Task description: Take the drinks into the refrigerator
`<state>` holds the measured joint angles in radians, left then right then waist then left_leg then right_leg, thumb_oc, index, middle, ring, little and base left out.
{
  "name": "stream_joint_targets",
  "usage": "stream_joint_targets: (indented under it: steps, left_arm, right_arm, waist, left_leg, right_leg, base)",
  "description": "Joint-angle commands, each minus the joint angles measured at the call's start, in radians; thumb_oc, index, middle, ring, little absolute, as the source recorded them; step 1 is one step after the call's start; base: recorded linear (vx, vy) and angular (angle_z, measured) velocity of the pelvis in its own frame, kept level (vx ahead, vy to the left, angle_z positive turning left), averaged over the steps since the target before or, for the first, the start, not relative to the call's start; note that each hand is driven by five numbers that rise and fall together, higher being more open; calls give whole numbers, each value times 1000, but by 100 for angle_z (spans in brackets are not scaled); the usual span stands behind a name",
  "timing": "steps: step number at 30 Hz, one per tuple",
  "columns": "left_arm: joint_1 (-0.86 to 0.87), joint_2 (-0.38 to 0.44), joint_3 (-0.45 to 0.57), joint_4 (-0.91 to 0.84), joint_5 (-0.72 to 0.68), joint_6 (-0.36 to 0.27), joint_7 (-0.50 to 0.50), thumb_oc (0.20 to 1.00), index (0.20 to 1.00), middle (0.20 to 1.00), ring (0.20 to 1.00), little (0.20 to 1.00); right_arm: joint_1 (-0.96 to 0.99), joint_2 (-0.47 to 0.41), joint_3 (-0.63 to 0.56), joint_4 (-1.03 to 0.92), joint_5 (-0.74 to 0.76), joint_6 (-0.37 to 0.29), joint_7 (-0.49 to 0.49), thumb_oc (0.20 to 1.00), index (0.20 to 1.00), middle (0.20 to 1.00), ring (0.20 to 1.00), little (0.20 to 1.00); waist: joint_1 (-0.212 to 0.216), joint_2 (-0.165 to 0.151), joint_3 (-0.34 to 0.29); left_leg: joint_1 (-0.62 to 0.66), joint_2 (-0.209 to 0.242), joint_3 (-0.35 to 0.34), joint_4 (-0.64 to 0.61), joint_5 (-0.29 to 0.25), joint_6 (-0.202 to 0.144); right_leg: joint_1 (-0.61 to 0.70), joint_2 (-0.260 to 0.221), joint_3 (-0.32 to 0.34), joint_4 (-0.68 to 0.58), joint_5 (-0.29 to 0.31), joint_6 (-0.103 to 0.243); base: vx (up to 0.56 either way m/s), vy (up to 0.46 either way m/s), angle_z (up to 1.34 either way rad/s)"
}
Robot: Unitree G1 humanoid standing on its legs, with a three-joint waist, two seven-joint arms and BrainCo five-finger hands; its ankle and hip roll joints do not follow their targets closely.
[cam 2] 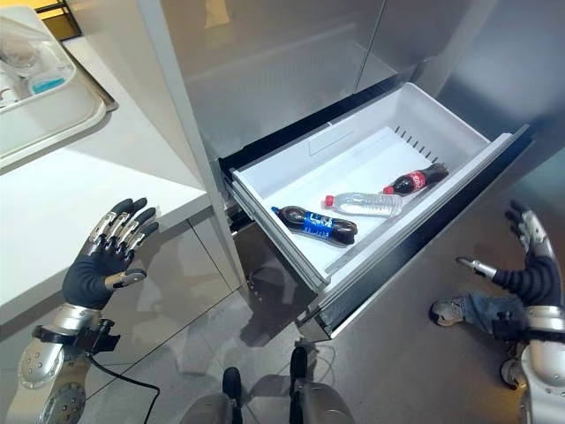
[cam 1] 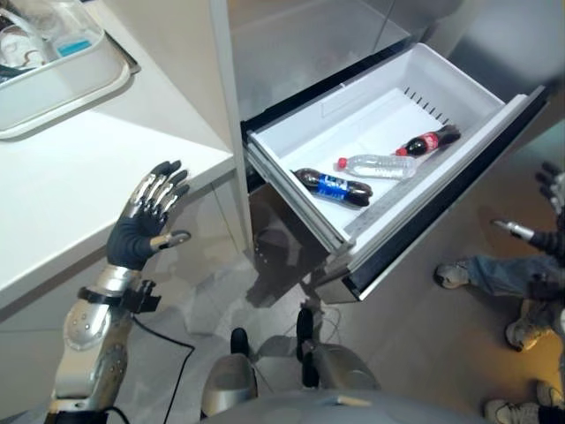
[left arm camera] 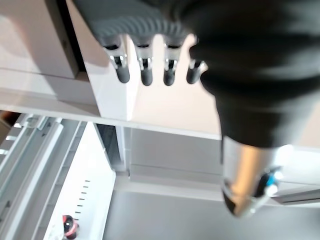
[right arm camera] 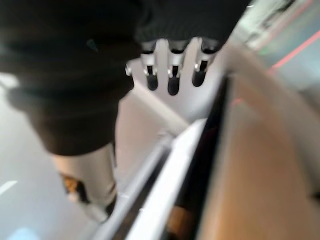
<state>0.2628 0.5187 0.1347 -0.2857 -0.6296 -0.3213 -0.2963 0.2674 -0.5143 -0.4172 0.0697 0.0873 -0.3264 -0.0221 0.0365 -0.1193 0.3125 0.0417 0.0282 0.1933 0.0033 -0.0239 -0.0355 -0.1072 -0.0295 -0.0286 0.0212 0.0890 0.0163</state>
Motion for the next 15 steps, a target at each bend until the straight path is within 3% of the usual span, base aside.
stream_joint_targets:
  steps: [1,8,9,10,11,15]
  left_arm:
    - [1,13,11,-20,41,-86,24,1000,1000,1000,1000,1000]
    - [-26,19,-22,-9,43,-103,42,1000,1000,1000,1000,1000]
    - [-38,19,-38,-3,45,-106,45,1000,1000,1000,1000,1000]
    - [-38,19,-37,-3,45,-107,45,1000,1000,1000,1000,1000]
    - [-44,21,-43,-3,44,-107,46,1000,1000,1000,1000,1000]
    - [-58,27,-63,6,40,-111,50,1000,1000,1000,1000,1000]
  right_arm:
    - [-79,-2,45,97,-13,-32,-61,1000,1000,1000,1000,1000]
    - [-108,16,229,344,-6,-22,-40,1000,1000,1000,1000,1000]
    - [-141,19,300,416,-6,-16,-31,548,548,548,548,548]
    - [-146,18,302,421,-5,-19,-32,470,470,470,470,470]
    - [-158,20,327,443,-3,-15,-27,200,200,200,200,200]
    - [-224,4,440,500,-36,-1,-13,200,200,200,200,200]
  waist:
    - [-8,-1,-3]
    - [-1,3,2]
    - [6,7,4]
    - [5,6,5]
    - [8,9,7]
    - [27,20,11]
  left_leg:
    - [8,-22,-35,33,-93,38]
    - [19,-20,-34,24,-87,33]
    - [20,-21,-35,23,-84,31]
    - [20,-21,-35,22,-84,31]
    - [20,-21,-36,22,-83,30]
    - [20,-21,-42,22,-78,28]
  right_leg:
    - [-17,-50,5,118,-60,112]
    - [-6,-49,7,107,-56,112]
    - [-2,-51,5,105,-56,112]
    - [-1,-51,5,104,-56,112]
    - [-1,-52,3,104,-56,112]
    - [3,-56,-7,103,-57,109]
  base:
    - [-4,-5,-4]
    - [-7,-5,-7]
    - [-12,-14,-3]
    - [-15,-14,-3]
    - [0,0,0]
    - [3,-8,1]
